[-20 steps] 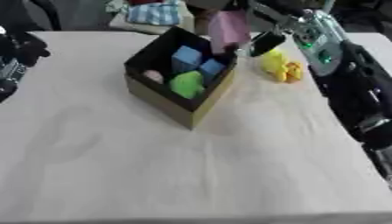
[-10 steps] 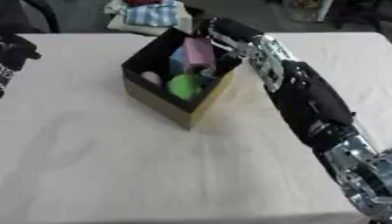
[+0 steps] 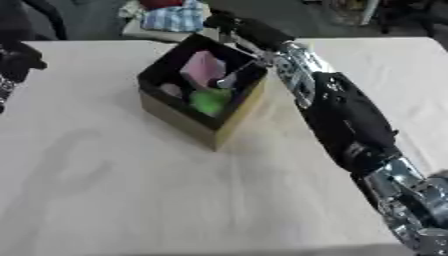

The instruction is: Pick up objects on the table and place them in the box.

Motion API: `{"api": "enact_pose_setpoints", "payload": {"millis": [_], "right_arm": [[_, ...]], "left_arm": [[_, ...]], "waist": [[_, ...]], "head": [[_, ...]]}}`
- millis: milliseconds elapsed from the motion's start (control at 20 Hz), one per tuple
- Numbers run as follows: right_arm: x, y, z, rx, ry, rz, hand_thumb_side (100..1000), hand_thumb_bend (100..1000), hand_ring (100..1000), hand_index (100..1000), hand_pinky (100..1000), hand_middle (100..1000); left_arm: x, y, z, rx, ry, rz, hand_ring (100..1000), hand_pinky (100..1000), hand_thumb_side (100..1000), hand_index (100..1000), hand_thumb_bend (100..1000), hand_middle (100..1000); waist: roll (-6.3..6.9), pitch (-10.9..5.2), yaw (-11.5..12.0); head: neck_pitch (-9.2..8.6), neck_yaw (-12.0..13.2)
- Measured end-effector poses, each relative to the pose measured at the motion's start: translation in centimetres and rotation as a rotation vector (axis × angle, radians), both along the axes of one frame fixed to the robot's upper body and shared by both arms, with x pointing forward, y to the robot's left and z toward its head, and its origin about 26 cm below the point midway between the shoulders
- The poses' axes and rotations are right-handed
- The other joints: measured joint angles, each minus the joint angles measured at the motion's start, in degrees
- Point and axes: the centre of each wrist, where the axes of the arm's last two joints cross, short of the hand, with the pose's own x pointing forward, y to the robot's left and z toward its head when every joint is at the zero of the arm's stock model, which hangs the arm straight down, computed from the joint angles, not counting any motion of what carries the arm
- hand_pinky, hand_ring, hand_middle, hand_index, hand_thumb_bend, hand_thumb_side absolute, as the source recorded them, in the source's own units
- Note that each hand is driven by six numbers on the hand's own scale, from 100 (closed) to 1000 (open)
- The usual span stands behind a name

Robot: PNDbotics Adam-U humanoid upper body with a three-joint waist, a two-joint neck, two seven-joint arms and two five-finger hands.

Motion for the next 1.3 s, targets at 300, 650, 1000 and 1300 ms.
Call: {"api": "enact_pose_setpoints", "payload": {"millis": [300,650,1000,1300], "right_arm": [[-0.7,-0.1,2.7,0.089,-0.064,0.044,481,549,858,1000,756,971],[-1.0,-4.0,5.4,0.219,-0.071,-0.021,462,516,832,987,722,920],[-0.2,-10.9,5.2,0.358,0.016,-0.236,469,501,817,968,705,894],[0.5,-15.0,2.9,0.42,0.099,-0.414,466,495,809,955,695,885]], "left_arm": [[-0.1,0.0,-0.1,0.0,0.002,0.001,613,763,662,804,526,570],[-0.1,0.2,-0.2,-0.001,0.004,0.007,613,762,664,804,525,570],[-0.2,0.5,-0.4,-0.001,0.01,0.018,613,762,666,803,524,569],[-0.2,0.6,-0.7,-0.001,0.02,0.025,613,762,666,803,523,568]], "waist": [[0.0,0.0,-0.65],[0.0,0.01,-1.36],[0.0,0.01,-1.82],[-0.01,0.02,-1.96]], "head": [[0.0,0.15],[0.0,1.09],[0.0,2.25],[0.0,2.87]]}}
